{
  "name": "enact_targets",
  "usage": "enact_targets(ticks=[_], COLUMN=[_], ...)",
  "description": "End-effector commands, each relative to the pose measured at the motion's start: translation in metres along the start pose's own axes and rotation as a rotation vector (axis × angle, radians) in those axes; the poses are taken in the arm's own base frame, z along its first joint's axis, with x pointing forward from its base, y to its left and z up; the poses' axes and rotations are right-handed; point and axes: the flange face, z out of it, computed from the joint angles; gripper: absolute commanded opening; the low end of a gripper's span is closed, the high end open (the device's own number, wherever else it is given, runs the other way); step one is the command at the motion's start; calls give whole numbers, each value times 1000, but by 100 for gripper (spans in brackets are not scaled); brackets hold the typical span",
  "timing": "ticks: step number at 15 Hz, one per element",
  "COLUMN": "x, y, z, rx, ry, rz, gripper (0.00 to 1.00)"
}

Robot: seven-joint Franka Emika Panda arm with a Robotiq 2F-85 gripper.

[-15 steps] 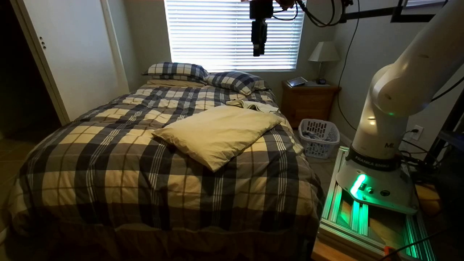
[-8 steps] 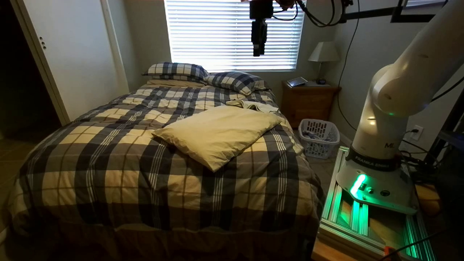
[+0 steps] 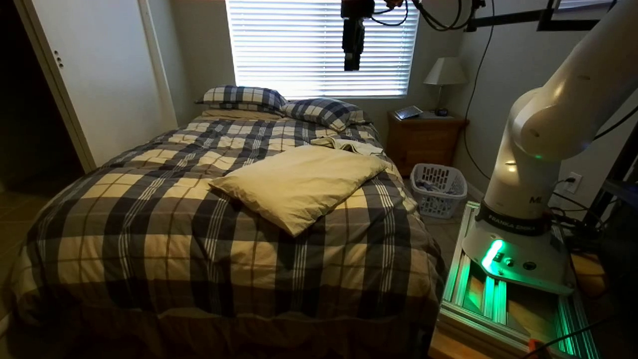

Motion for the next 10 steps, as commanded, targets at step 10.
enact_targets(ticks=[10], x=[-35], y=[-49], z=[-129], rx=[71], ry=[258], rz=[-204], gripper=[100])
